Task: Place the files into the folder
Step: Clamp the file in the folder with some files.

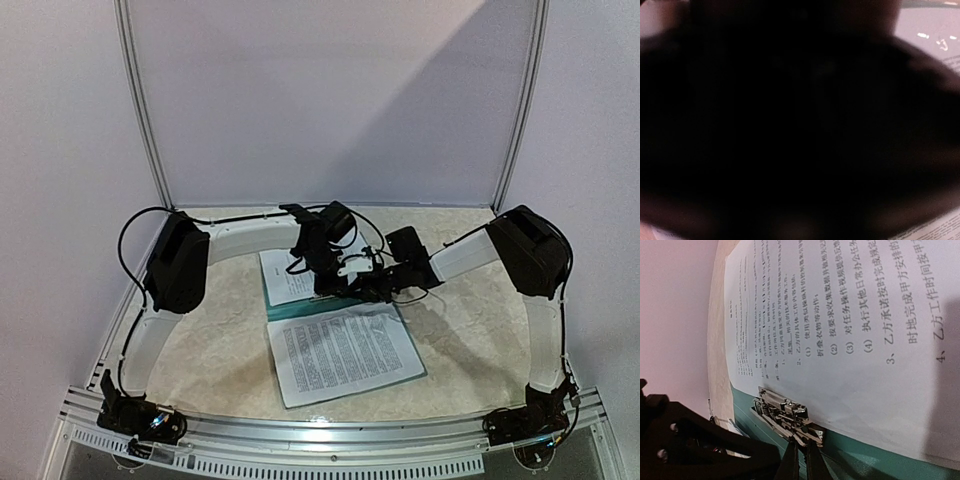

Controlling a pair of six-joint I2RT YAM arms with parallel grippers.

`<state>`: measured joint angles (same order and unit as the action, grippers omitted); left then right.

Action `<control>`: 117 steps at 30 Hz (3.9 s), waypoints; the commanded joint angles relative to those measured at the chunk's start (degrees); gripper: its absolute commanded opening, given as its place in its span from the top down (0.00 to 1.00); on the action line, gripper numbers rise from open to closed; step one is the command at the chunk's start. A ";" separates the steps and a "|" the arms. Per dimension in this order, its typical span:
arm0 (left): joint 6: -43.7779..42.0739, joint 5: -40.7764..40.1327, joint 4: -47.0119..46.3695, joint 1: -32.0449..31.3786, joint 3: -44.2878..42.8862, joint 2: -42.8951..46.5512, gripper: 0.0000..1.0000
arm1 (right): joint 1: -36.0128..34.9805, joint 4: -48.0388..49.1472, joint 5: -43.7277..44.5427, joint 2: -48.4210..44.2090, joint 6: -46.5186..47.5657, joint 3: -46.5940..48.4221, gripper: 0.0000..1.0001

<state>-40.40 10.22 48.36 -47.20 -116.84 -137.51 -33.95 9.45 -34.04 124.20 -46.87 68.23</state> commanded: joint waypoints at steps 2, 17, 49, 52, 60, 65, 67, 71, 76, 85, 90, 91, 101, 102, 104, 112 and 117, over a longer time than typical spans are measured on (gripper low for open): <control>4.46 -1.20 -0.39 0.71 -0.83 -3.28 0.88 | 0.22 -15.76 10.36 6.56 -1.00 -6.53 0.99; 11.38 8.19 -1.66 6.79 4.03 2.14 0.86 | 0.30 -11.48 8.18 7.50 -2.58 -7.10 1.00; 15.60 8.46 3.68 4.19 -2.47 -5.12 0.85 | 0.36 -12.52 7.89 8.17 -1.97 -4.87 1.00; 15.84 6.22 4.27 3.96 -3.21 -6.42 0.87 | 0.36 -11.99 7.63 8.07 -2.20 -5.02 1.00; 16.89 5.01 6.40 3.52 -2.74 -8.69 1.00 | 0.38 -11.15 7.25 7.99 -2.52 -5.07 1.00; 17.12 5.83 8.28 3.09 -2.94 -10.12 1.00 | 0.29 -7.92 6.29 7.42 -3.83 -6.31 1.00; 17.27 5.61 8.10 3.08 -2.54 -9.97 1.00 | 0.35 -6.45 5.86 6.96 -4.69 -6.72 1.00; 18.06 4.79 9.01 3.08 -3.44 -10.44 1.00 | 0.37 -4.87 5.26 5.36 -6.11 -6.38 0.97; 18.45 5.10 9.93 3.20 -3.63 -10.51 1.00 | 0.33 -3.67 4.81 2.25 -7.74 -5.07 0.95; 21.58 8.91 10.44 4.82 -4.32 -11.21 1.00 | 0.32 1.31 3.99 -1.02 -13.16 -6.66 0.89; 21.98 10.42 11.34 4.75 -3.90 -12.96 1.00 | 0.31 1.90 3.92 -3.09 -14.17 -6.46 0.88; 21.97 10.51 11.30 4.75 -3.69 -13.08 1.00 | 0.33 2.36 3.65 -3.35 -14.21 -6.42 0.88; 21.67 11.49 11.36 4.75 -4.22 -13.77 1.00 | 0.59 4.10 4.33 -6.46 -13.30 -5.99 0.87; 21.54 11.49 11.31 4.75 -4.24 -13.75 1.00 | 0.57 4.13 4.29 -6.34 -13.13 -5.75 0.86; 21.56 11.49 11.42 4.75 -4.30 -13.86 1.00 | 0.78 4.69 3.94 -5.89 -12.58 -5.46 0.85; 21.29 11.77 11.50 4.75 -4.41 -14.03 1.00 | 0.98 9.75 2.46 -2.18 -12.24 -3.86 0.86; 21.37 11.86 11.54 4.75 -4.53 -14.02 1.00 | 0.91 10.31 1.67 0.11 -11.93 -2.29 0.90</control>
<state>-19.44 23.99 55.24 -41.39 -123.98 -144.66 -33.30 17.82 -31.38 121.47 -59.68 64.16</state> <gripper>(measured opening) 0.063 0.116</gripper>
